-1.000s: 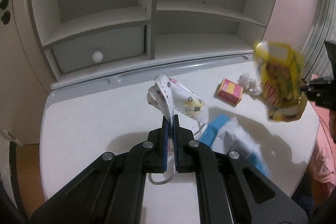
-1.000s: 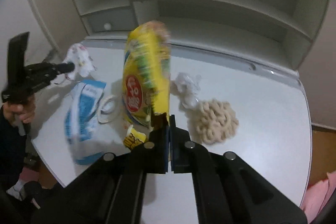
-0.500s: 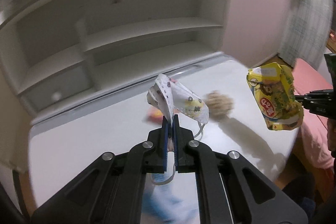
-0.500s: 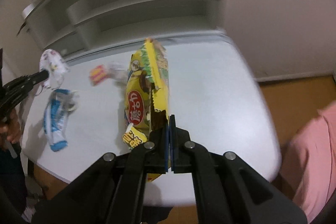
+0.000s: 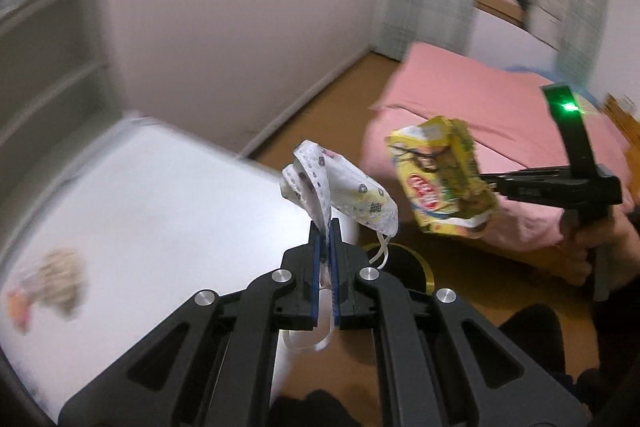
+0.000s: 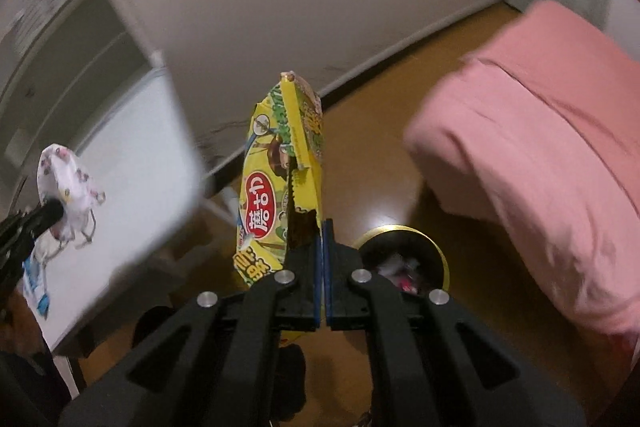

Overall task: Collect trash
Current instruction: 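Carry the mask and snack bag over the bin and open both tools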

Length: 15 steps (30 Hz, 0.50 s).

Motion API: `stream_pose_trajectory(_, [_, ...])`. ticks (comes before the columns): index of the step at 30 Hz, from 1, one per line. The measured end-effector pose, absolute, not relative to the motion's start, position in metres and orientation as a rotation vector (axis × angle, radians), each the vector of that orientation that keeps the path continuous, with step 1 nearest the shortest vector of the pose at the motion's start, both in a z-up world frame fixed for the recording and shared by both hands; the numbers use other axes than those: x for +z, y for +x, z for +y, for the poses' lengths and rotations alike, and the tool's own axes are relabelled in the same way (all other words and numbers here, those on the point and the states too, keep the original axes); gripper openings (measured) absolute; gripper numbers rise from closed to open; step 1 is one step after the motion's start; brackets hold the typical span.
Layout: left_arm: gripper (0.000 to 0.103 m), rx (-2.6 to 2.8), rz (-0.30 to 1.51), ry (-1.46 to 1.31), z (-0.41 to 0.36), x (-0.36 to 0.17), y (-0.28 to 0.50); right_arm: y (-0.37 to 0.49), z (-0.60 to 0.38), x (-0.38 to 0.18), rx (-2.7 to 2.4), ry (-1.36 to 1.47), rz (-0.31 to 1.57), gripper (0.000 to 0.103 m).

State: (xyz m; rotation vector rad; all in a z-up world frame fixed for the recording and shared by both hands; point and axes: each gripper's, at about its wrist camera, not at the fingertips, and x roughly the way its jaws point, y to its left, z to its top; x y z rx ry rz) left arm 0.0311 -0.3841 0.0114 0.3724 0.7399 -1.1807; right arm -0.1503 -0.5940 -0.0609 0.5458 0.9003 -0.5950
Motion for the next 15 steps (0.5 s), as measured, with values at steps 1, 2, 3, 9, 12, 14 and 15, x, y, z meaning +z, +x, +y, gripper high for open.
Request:
stream_pose_trajectory(1, [0.003,-1.228,0.748,0.392,-0.407,0.002,0.015,-0.163,-0.602,-0.067,-0.617,0.564,0.901,0.002])
stream_pose_trajectory(2, [0.003,-1.249,0.75,0.403,-0.419,-0.005,0.007,-0.181,-0.613,-0.08,-0.654,0.591,0.901,0.002])
stream_pose_trajectory(3, [0.003,-1.268,0.753,0.417,-0.432,-0.014,-0.001,-0.188,-0.616,-0.088,-0.67,0.605,0.902,0.002])
stream_pose_trajectory(9, [0.003,-1.349,0.836,0.504,-0.506,-0.092,-0.037,-0.235,-0.647,-0.162,-0.769,0.739,0.917,0.002])
stream_pose_trajectory(12, [0.003,-1.353,0.904,0.545,-0.533,-0.135,-0.039,-0.243,-0.657,-0.201,-0.789,0.811,0.932,0.002])
stream_pose_trajectory(14, [0.003,-1.348,0.931,0.576,-0.549,-0.165,-0.039,-0.249,-0.662,-0.225,-0.798,0.84,0.95,0.002])
stream_pose_trajectory(15, [0.003,-1.343,0.943,0.583,-0.557,-0.174,-0.038,-0.25,-0.664,-0.238,-0.8,0.851,0.962,0.002])
